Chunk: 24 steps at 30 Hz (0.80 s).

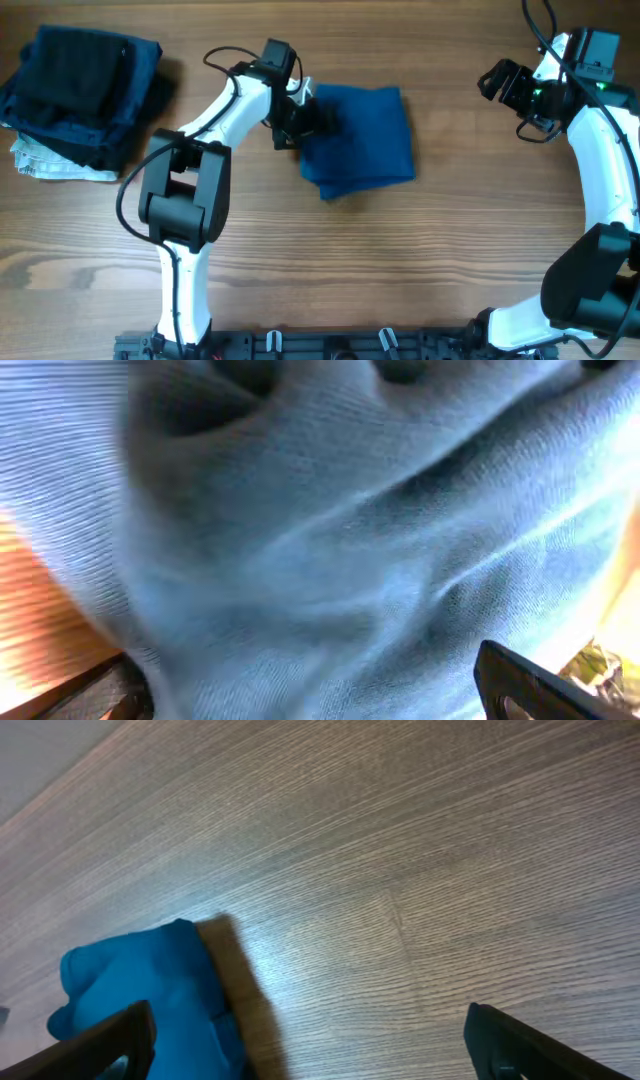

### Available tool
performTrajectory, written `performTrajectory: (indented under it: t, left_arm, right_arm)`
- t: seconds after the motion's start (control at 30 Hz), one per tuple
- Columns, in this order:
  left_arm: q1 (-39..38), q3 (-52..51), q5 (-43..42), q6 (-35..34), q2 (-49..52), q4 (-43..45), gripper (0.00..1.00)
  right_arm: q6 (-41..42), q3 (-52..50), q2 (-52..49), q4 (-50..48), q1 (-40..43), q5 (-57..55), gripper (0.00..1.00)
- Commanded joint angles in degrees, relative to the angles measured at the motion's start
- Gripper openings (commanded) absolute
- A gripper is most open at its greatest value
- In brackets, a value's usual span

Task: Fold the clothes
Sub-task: 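Move the left gripper over the folded blue bundle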

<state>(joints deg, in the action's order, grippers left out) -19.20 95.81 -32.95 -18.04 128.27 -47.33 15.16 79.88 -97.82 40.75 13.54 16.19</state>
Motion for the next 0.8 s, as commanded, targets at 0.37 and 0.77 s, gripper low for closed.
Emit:
performTrajectory:
  t: [0.37,0.77]
  left_arm:
    - [-4.68,0.81,17.09,0.98,1.9,1.31,0.04]
    - [1.33,1.36,36.98,-0.7,-5.35,0.0,0.87]
  right_arm:
    - [-0.09,-0.44,0.48,-0.02,-0.13,-0.98,0.99]
    - [-0.11,-0.44,0.48,-0.02,-0.13,-0.98,0.99]
